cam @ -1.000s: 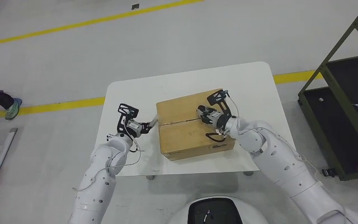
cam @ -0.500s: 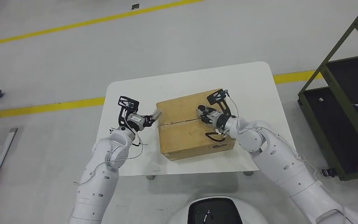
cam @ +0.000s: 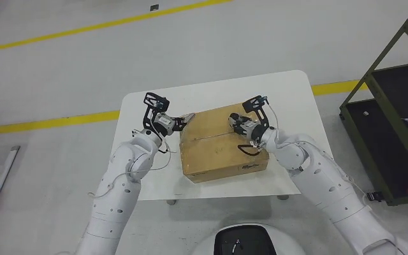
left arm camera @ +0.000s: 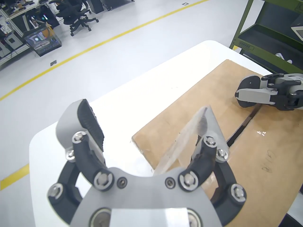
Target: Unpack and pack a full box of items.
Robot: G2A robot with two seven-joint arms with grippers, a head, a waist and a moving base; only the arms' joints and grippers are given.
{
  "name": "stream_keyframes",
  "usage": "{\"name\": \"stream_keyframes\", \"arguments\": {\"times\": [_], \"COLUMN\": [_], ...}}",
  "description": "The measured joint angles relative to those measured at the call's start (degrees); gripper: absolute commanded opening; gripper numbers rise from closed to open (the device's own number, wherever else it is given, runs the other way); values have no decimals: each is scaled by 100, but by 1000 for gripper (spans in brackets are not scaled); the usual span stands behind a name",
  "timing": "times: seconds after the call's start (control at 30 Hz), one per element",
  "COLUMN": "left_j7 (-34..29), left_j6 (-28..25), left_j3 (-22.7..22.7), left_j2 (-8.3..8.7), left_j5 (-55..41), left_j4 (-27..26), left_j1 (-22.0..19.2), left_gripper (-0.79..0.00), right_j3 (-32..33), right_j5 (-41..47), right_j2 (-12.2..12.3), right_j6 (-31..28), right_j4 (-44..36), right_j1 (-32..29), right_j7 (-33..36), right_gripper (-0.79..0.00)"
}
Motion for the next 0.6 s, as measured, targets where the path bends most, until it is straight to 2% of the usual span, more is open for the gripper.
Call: {"name": "stream_keyframes", "arguments": {"times": [0.33,0.6], "left_j7": [-36,-76], "left_j6": [-147,-263], "left_j3": [452,954], "left_j2": [-149,-335], "left_j5": [73,-2], "left_j4": [23,95], "left_j1": [-337,-685], "left_gripper": [0,0], "right_j3": [812,1692], "right_j5": [31,325], "right_j2": [183,346], "right_j6": [201,320], "right_j4": [-606,-1057], "right_j1": [-442,-880], "right_j7": [106,265], "right_gripper": [-785,-690]}}
